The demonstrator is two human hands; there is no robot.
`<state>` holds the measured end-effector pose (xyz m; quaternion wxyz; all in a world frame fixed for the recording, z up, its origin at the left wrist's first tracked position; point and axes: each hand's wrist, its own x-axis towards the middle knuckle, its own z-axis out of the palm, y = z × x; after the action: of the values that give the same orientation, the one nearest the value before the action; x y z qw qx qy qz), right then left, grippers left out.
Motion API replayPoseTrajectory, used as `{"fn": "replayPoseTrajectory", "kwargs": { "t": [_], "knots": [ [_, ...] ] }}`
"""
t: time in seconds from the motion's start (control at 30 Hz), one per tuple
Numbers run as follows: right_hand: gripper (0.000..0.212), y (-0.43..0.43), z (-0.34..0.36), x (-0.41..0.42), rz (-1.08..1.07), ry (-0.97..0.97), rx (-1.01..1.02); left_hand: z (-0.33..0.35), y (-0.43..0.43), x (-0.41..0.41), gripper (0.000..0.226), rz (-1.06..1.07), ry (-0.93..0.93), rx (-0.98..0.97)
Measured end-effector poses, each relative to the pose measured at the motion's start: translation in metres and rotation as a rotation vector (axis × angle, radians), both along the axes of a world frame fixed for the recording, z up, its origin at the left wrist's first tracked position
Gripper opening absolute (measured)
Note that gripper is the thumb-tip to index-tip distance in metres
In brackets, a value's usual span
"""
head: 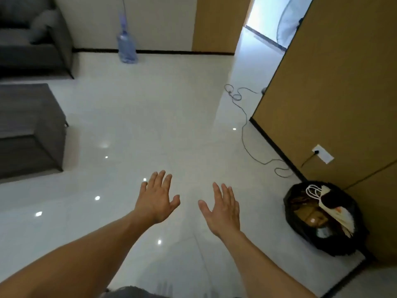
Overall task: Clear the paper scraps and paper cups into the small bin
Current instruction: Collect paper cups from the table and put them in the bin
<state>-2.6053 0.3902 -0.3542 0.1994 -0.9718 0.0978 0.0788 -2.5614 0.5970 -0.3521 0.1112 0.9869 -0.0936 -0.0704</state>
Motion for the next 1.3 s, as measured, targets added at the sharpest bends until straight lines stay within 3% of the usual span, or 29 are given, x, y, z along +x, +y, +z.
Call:
{"fn": "replayPoseTrajectory", "kwargs": {
  "t": [0.47, 0.8, 1.3],
  "knots": [
    [0.074, 0.381, 0.013, 0.089, 0.544, -0.005, 0.076, 0.018, 0.383, -0.025, 0.074, 0.609, -0.063, 0.011],
    [0.073, 0.583, 0.02, 0.146, 0.847, -0.07, 0.043, 0.021, 0.539, -0.022, 0.074, 0.861, -0.042, -0.028],
    [0.077, 0.895, 0.024, 0.276, 1.183, -0.081, 0.08, 0.043, 0.794, 0.051, 0.074, 1.166, -0.017, 0.023]
  ]
}}
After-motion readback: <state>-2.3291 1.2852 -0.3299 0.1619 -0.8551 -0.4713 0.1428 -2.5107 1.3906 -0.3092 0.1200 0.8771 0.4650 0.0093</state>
